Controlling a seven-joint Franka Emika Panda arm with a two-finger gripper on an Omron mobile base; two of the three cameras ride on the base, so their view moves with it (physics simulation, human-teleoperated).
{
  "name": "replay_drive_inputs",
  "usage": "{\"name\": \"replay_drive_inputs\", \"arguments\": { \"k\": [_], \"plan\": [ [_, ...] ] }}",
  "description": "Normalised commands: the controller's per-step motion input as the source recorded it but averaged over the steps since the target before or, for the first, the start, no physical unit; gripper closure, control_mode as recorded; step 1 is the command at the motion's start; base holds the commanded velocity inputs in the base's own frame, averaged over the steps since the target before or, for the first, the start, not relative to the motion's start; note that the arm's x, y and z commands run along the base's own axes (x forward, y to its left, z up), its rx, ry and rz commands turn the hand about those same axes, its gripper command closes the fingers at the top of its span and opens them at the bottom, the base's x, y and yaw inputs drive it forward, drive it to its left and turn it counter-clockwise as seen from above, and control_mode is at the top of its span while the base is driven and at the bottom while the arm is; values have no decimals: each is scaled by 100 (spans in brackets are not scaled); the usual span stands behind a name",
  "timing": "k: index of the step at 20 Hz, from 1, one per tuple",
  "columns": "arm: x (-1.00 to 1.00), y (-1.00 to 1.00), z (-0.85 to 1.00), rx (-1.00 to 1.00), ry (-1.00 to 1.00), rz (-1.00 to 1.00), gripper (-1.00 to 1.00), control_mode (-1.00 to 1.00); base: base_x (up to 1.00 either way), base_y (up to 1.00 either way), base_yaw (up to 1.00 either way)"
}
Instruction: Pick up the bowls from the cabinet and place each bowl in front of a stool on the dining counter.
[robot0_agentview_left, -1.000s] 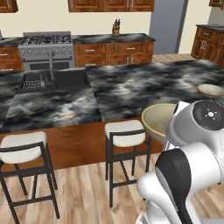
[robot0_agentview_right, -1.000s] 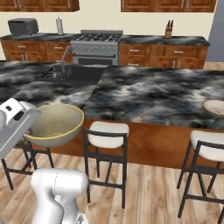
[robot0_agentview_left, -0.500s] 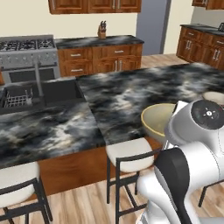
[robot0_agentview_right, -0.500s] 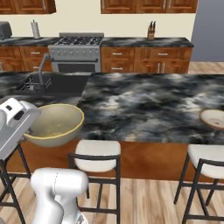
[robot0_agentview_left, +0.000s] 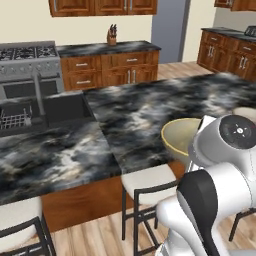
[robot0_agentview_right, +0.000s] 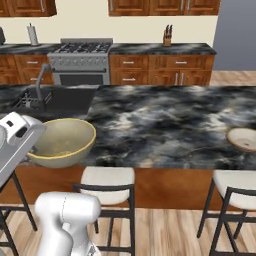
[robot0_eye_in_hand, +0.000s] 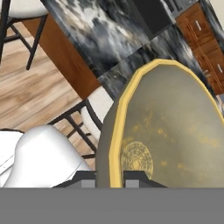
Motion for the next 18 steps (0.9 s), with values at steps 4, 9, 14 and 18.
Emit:
{"name": "replay_drive_inputs", "arguments": {
  "k": [4, 9, 14, 18],
  "plan": [
    [0, 0, 0, 0, 0, 0, 100, 100, 69, -29, 0],
    [0, 0, 0, 0, 0, 0, 100, 100, 28, -2, 0],
    [0, 0, 0, 0, 0, 0, 100, 100, 9, 0, 0],
    [0, 0, 0, 0, 0, 0, 100, -100, 0, 0, 0]
  ]
}}
